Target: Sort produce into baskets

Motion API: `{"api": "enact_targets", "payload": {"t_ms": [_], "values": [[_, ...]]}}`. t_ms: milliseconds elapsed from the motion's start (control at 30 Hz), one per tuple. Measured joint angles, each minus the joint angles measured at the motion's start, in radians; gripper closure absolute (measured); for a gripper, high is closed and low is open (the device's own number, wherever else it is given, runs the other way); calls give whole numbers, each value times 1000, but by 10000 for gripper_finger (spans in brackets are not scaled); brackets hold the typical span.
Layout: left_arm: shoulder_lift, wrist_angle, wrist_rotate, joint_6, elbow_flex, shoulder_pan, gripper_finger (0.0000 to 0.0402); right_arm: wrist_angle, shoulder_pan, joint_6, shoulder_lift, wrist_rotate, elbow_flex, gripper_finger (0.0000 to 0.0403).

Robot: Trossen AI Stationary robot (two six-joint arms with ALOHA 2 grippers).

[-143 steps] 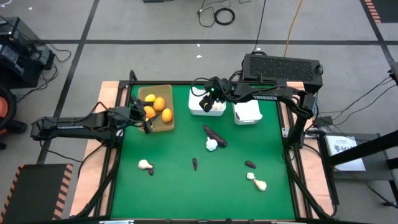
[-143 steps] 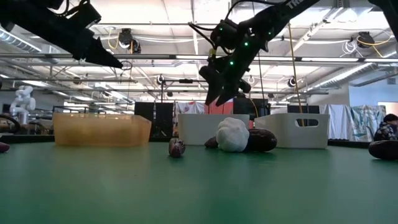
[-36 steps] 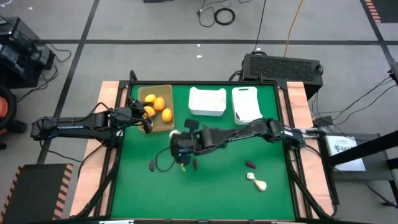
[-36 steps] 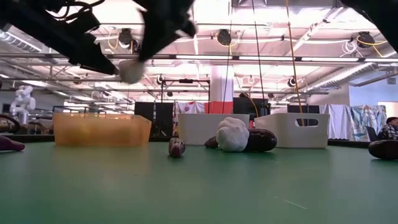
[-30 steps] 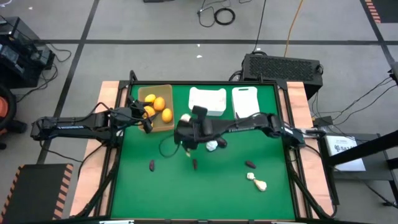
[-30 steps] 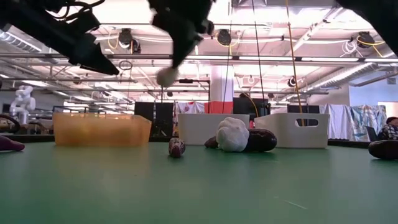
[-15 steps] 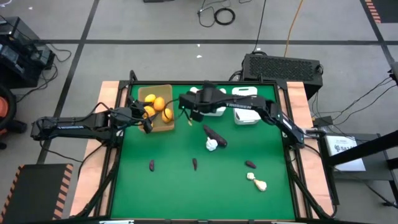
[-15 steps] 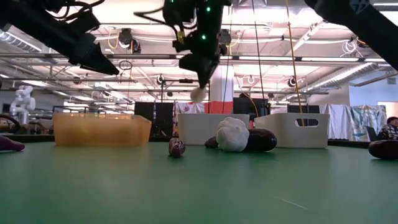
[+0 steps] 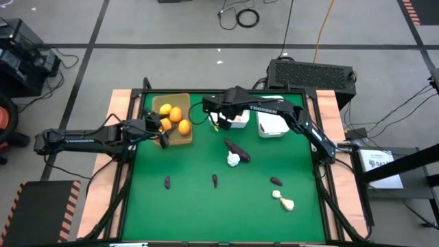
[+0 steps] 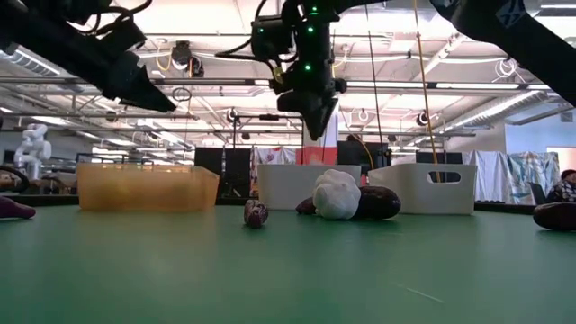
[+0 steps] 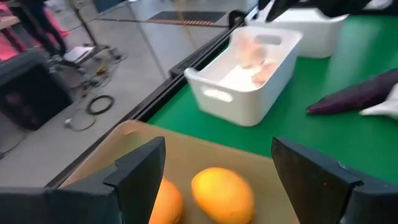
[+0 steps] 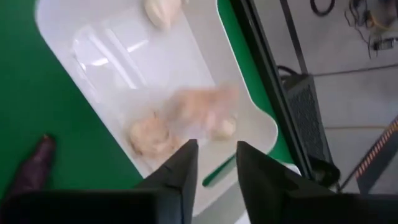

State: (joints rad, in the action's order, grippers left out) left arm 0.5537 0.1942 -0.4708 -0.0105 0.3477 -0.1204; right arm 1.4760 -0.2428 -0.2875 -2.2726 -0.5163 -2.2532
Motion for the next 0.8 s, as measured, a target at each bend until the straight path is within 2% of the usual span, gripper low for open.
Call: {"api": "enact_targets", "payload": {"t_ms": [200, 400, 633, 800], "values": [[-1, -56, 102, -1, 0, 0, 100, 73, 6, -24, 0, -1, 0, 254], [-1, -55, 124, -3, 0, 0, 100, 95, 50, -42, 3, 12, 0, 226], [-1, -56, 128, -9, 0, 1, 100, 95, 138, -107, 50, 89, 0, 224], [-1, -59, 129, -10, 0, 5, 100, 92, 226, -215, 67, 158, 0, 224]]}}
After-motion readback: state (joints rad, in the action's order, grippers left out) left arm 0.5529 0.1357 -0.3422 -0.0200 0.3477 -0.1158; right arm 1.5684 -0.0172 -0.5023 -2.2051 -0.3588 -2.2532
